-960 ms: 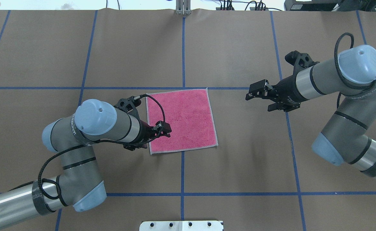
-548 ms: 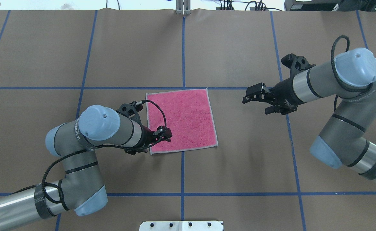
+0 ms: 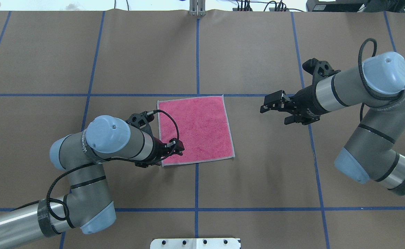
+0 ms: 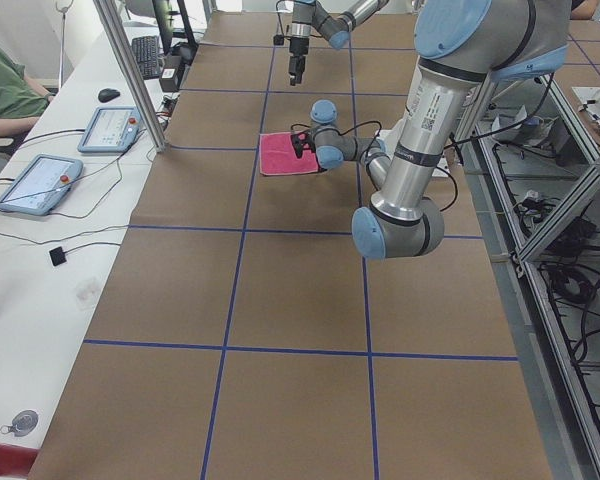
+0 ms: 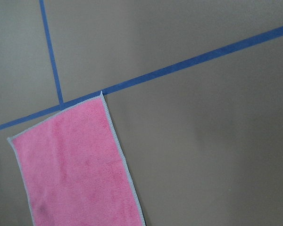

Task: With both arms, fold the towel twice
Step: 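Grasp the pink towel's edge nearest the left gripper with the left gripper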

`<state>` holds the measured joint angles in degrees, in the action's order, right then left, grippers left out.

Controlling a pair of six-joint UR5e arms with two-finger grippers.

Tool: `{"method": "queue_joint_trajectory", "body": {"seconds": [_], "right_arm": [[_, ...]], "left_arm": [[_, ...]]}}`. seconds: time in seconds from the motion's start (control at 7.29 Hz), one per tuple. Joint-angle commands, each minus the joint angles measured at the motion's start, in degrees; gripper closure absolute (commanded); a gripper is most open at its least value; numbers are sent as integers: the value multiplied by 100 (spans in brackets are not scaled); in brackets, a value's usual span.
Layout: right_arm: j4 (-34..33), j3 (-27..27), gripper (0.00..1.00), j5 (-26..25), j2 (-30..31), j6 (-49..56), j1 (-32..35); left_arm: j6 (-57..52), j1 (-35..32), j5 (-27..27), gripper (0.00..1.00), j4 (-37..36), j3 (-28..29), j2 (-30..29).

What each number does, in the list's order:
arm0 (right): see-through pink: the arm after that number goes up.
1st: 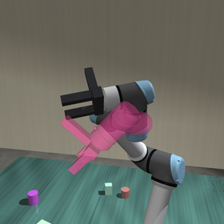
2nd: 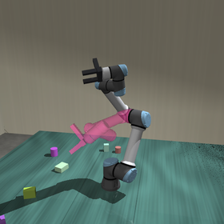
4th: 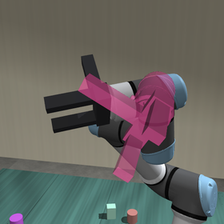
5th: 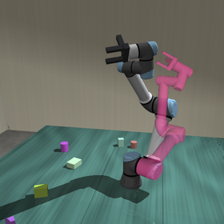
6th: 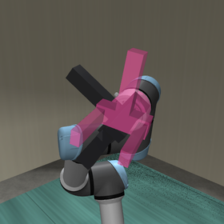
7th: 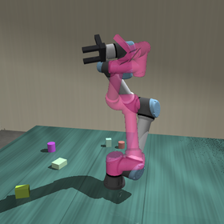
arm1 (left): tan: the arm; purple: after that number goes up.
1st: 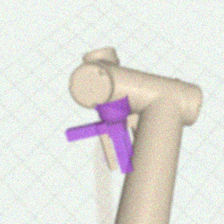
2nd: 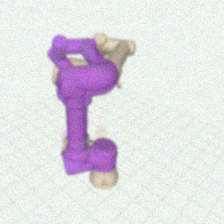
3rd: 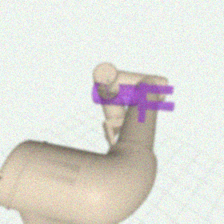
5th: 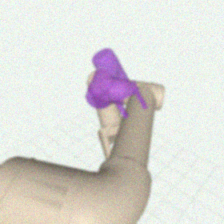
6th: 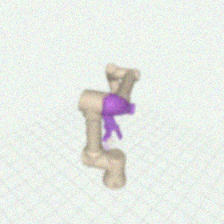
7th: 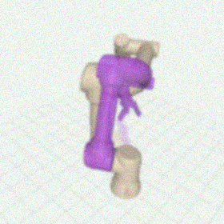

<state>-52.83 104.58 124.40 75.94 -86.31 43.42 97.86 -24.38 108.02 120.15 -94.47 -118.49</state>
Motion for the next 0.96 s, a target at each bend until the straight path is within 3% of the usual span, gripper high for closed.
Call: {"method": "queue_joint_trajectory", "body": {"seconds": [0.0,0.82], "right_arm": [[1,-8,0,5,18,0,0],[1,-17,0,5,17,17,0]], "left_arm": [[-3,4,0,18,0,34,2],[-12,39,0,22,26,69,72]]}}
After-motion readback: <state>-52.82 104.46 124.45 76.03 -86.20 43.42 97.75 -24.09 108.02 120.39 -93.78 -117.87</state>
